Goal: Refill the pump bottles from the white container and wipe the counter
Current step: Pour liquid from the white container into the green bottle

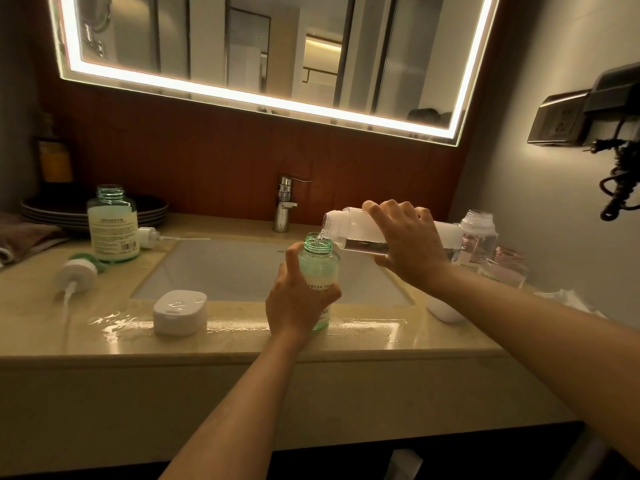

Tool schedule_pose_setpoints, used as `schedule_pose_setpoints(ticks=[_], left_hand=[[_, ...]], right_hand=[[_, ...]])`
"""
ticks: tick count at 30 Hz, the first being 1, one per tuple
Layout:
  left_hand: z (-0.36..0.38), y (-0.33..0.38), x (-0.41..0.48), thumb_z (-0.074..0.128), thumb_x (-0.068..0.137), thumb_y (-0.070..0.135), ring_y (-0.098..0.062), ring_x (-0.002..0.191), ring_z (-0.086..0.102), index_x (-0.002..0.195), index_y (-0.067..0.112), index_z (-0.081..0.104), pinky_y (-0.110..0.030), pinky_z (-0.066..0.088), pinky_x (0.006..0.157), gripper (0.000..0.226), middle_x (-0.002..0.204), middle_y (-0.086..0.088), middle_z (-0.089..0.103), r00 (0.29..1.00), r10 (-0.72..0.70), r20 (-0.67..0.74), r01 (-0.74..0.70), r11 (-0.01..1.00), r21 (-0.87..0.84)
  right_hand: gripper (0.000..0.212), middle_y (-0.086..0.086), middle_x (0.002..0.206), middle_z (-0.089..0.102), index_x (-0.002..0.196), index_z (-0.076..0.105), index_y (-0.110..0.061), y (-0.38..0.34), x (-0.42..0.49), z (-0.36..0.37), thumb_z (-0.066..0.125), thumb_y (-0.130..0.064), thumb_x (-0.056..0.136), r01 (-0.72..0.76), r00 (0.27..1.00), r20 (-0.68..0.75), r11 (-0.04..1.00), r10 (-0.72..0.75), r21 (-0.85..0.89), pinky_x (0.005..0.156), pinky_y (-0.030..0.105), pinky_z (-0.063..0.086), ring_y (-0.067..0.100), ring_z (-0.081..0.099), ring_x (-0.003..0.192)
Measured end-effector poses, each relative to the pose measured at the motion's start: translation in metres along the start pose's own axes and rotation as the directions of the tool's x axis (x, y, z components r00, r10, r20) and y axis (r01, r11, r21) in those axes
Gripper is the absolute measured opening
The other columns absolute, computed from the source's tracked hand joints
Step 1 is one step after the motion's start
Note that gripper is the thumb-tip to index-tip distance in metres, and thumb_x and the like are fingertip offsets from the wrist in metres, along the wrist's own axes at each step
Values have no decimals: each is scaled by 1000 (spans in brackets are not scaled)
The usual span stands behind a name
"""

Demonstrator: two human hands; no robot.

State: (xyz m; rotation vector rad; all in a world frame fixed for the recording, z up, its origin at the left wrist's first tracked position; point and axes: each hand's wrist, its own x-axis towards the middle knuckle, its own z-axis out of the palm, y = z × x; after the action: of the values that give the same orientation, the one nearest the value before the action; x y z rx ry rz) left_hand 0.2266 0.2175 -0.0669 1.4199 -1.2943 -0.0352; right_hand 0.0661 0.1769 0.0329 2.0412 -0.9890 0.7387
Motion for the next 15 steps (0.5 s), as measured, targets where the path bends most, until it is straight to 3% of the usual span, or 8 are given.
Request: schedule_pose_setpoints(ticks=[15], left_hand=[[0, 0, 0, 78, 65, 37, -14, 85, 46, 117, 36, 12, -25, 41, 66, 84, 116, -7, 55, 1000, -14, 17, 14, 1000, -3]], right_hand=[[81, 17, 101, 61, 119, 50, -10, 1, 2, 1, 89, -20, 49, 15, 1000, -12, 1000, -15, -5, 77, 49, 49, 35, 59, 86]])
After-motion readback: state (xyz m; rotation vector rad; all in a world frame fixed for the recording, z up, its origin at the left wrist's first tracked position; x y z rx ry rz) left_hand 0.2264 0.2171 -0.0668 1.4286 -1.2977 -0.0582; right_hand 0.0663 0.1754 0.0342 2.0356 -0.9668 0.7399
